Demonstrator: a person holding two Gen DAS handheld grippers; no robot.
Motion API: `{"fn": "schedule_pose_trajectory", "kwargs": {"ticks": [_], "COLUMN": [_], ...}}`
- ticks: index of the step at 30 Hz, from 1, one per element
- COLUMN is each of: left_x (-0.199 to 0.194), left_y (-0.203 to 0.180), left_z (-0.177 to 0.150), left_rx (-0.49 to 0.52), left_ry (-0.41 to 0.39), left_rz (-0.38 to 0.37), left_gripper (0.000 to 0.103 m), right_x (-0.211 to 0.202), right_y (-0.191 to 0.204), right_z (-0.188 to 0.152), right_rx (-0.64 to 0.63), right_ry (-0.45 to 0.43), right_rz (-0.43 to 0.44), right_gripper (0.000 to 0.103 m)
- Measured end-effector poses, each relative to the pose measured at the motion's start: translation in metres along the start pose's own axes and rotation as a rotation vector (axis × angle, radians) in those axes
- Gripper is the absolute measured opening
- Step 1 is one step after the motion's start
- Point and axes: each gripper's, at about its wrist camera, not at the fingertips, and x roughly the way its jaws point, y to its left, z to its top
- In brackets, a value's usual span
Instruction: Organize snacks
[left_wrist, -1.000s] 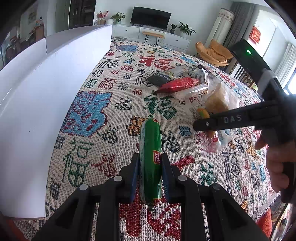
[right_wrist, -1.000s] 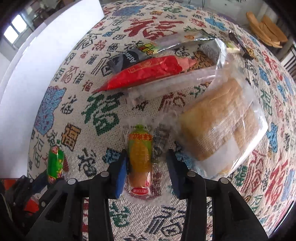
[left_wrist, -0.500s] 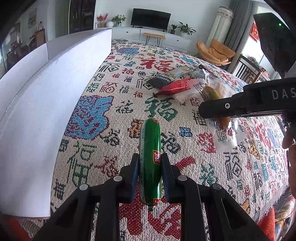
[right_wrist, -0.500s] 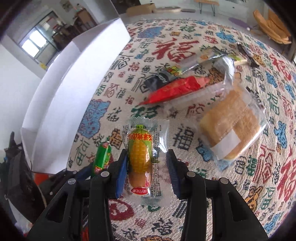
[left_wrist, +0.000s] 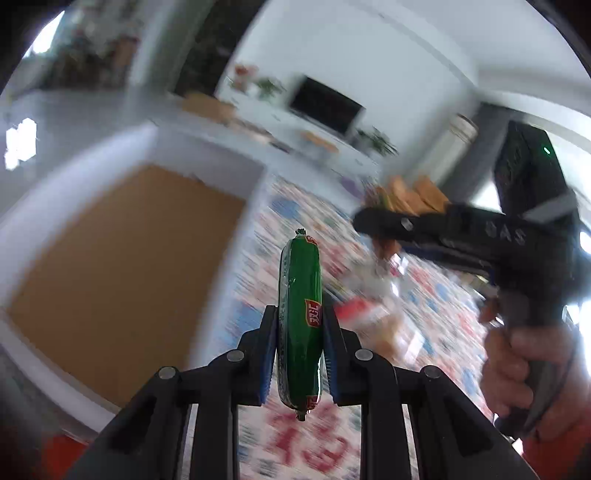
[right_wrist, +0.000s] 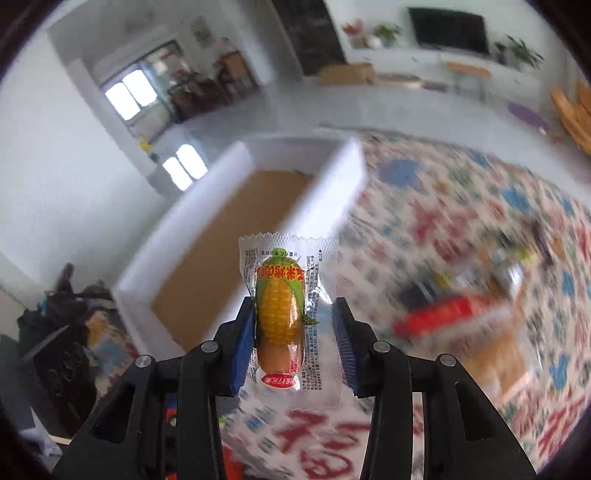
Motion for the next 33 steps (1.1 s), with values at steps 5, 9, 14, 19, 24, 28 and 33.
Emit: {"fn": "schedule_pose_trajectory", "kwargs": {"ticks": [5, 9, 14, 19, 24, 28, 33], "left_x": [0.005, 0.012, 0.039, 0.099, 0.098, 0.082, 0.082], "left_y": [0.067, 0.083, 0.039, -0.013, -0.047, -0.051, -0.05], "left_z": [0.033, 0.022, 0.015, -0.003, -0.04, -0.052, -0.051], "left_rx": [-0.034, -0.049, 0.121, 0.295, 0.436, 0.417, 0.409], "left_ry": [-0.032, -0.047, -0.074, 0.052, 0.053, 0.03, 0.053], "left_rz": [0.29, 0.382, 0.297, 0.29, 0.337, 0.314, 0.304], "left_gripper": [0.09, 0.089, 0.09, 0.09, 0.089, 0.089, 0.09], "right_x": [0.044, 0.037, 0.003, -0.03, -0.08, -0.096, -0.09], "right_y": [0.055, 0.044, -0.03, -0.162, -0.271, -0.314, -0.321], "right_z": [0.04, 0.031, -0.016, -0.092, -0.178, -0.222, -0.238], "right_rx": [-0.013, 0.009, 0.015, 0.133, 0.259, 0.292, 0.306], "right_ry": [-0.027, -0.083, -0.157, -0.159, -0.143, -0.095, -0.111], "right_rz": [0.102, 0.103, -0.098, -0.421, -0.676, -0.731, -0.687], "right_gripper": [0.065, 0.069, 0.073, 0.073, 0.073, 0.073, 0.073]}}
